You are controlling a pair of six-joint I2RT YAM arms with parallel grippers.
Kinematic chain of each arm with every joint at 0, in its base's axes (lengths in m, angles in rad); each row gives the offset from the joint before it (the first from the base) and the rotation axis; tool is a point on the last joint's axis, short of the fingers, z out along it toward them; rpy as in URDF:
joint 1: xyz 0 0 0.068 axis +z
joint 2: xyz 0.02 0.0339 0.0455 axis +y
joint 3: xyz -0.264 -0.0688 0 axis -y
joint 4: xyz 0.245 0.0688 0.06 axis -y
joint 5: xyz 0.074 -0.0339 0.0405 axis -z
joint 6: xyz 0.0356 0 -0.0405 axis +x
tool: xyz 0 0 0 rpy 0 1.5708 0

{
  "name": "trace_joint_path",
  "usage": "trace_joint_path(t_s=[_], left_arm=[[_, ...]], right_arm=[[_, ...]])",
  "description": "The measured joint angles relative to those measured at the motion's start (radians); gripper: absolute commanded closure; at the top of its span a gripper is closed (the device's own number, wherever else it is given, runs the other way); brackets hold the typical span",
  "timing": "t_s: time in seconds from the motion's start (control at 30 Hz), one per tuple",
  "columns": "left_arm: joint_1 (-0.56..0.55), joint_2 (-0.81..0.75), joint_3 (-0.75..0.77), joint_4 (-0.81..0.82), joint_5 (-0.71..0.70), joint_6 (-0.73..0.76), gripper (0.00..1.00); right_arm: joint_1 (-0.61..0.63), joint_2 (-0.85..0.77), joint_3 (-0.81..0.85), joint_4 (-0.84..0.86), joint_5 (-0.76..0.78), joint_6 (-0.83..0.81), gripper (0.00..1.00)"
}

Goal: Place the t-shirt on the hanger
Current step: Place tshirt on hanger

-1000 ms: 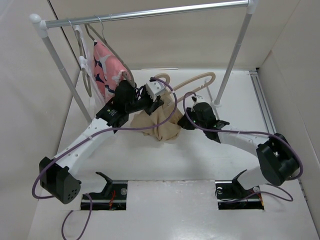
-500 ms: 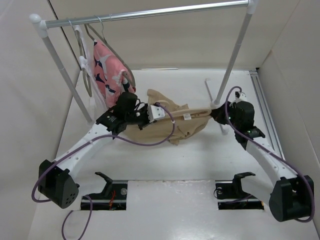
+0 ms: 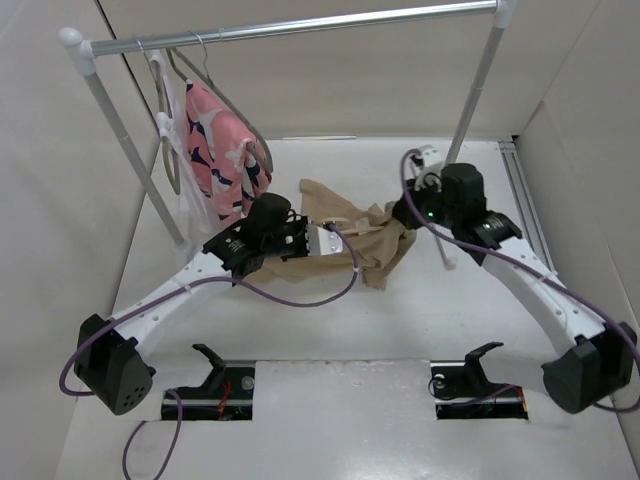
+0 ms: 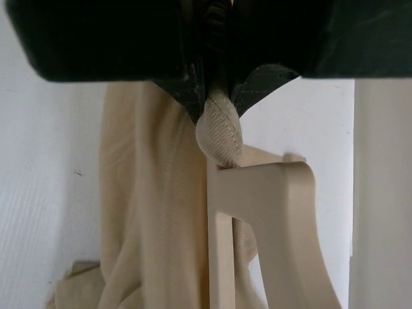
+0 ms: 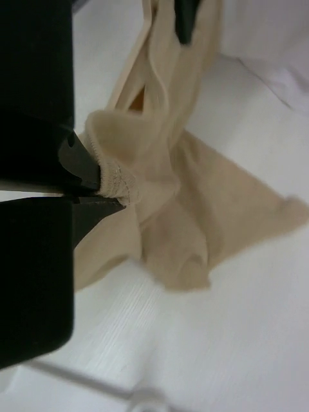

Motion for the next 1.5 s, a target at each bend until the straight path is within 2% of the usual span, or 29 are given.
trace_joint_path(t_s=[0.07, 0.1, 0.17, 0.2, 0.23, 0.3, 0.33, 0.4, 0.47, 0.57, 0.73, 0.93, 1.1, 1.23, 1.3, 1.5], left_arm=[[-0.018, 0.001, 0.001, -0.011, -0.005, -0.001, 1.00], [-0.023, 0.001, 0.003, -0.017, -0.002, -0.006, 1.00], [-0.026, 0.005, 0.013, -0.028, 0.006, -0.028, 1.00], [-0.027, 0.007, 0.020, -0.034, 0.012, -0.038, 1.00], [-0.027, 0.008, 0.027, -0.035, 0.017, -0.047, 1.00], [-0.027, 0.007, 0.039, -0.040, 0.037, -0.057, 1.00], [-0.027, 0.006, 0.042, -0.042, 0.051, -0.063, 1.00], [-0.027, 0.004, 0.042, -0.045, 0.074, -0.069, 1.00], [-0.026, 0.000, 0.042, -0.048, 0.095, -0.071, 1.00], [-0.026, -0.014, 0.042, -0.048, 0.120, -0.071, 1.00], [-0.017, -0.032, 0.042, -0.038, 0.168, -0.083, 1.00], [0.008, -0.039, 0.042, -0.018, 0.221, -0.126, 1.00], [0.031, -0.042, 0.043, 0.002, 0.271, -0.184, 1.00], [0.059, -0.054, 0.043, 0.010, 0.315, -0.214, 1.00], [0.066, -0.067, 0.043, 0.016, 0.328, -0.216, 1.00], [0.072, -0.102, 0.043, 0.034, 0.328, -0.213, 1.00]], right_arm=[[0.089, 0.074, 0.069, -0.016, -0.039, -0.067, 0.99], [0.122, 0.109, 0.095, -0.023, -0.062, -0.092, 0.89], [0.154, 0.150, 0.122, -0.041, -0.101, -0.134, 0.79], [0.158, 0.160, 0.125, -0.055, -0.117, -0.152, 0.71], [0.152, 0.163, 0.125, -0.076, -0.129, -0.168, 0.54], [0.122, 0.156, 0.125, -0.118, -0.146, -0.204, 0.42], [0.107, 0.148, 0.125, -0.135, -0.153, -0.219, 0.31], [0.084, 0.130, 0.133, -0.198, -0.157, -0.269, 0.23], [0.068, 0.103, 0.175, -0.266, -0.158, -0.320, 0.19], [0.069, 0.077, 0.267, -0.364, -0.172, -0.405, 0.21], [0.134, 0.038, 0.338, -0.391, -0.263, -0.509, 0.26], [0.282, 0.068, 0.292, -0.367, -0.359, -0.563, 0.32], [0.295, 0.097, 0.174, -0.267, -0.364, -0.554, 0.32], [0.296, 0.097, 0.131, -0.185, -0.311, -0.536, 0.42], [0.296, 0.097, 0.128, -0.129, -0.286, -0.526, 0.53], [0.296, 0.096, 0.128, -0.043, -0.270, -0.515, 0.60]])
